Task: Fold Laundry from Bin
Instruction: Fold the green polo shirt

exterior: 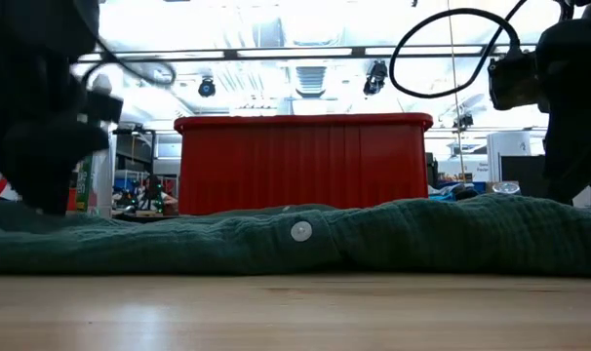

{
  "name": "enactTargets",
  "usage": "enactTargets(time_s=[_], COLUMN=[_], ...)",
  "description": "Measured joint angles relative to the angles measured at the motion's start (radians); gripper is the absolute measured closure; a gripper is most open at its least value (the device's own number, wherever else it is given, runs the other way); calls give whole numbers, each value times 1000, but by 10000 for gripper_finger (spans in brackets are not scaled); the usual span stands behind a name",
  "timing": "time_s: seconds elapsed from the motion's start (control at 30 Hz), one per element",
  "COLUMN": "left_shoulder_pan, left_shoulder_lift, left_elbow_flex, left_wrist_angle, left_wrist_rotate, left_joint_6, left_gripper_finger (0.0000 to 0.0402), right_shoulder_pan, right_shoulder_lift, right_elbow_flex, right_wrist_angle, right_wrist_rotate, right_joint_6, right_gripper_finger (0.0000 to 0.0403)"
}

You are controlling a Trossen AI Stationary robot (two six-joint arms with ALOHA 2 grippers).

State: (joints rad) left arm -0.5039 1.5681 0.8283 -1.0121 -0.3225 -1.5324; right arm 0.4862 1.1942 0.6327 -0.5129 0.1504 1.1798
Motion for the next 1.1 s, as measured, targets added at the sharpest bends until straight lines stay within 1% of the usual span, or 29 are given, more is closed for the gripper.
enactTargets(time_s=[0.1,0.2,0.43,0.5,0.6,0.73,0.87,1.0,1.1], left_shoulder_pan=[20,32,33,33,33,33,33,33,33], left_shoulder_lift=[0,-7,-2,-1,0,0,1,15,34], left_elbow_flex=[-82,-140,-166,-168,-171,-186,-219,-242,-245], left_wrist_angle=[139,211,238,249,263,302,384,447,472], left_wrist_rotate=[-1,-20,-133,-158,-185,-233,-288,-346,-380], left_joint_6=[-3,-26,-59,-58,-58,-56,-48,-44,-44], left_gripper_finger=[162,162,161,163,173,199,236,282,322], right_shoulder_pan=[0,0,-33,-49,-77,-113,-136,-153,-162], right_shoulder_lift=[0,0,0,0,0,1,26,94,158], right_elbow_flex=[0,-10,-79,-102,-139,-177,-201,-208,-208], right_wrist_angle=[-38,-56,-44,-10,97,246,374,473,555], right_wrist_rotate=[5,36,122,147,161,162,153,135,149], right_joint_6=[41,86,161,170,146,100,57,15,-25], right_gripper_finger=[45,44,44,44,44,44,44,48,67])
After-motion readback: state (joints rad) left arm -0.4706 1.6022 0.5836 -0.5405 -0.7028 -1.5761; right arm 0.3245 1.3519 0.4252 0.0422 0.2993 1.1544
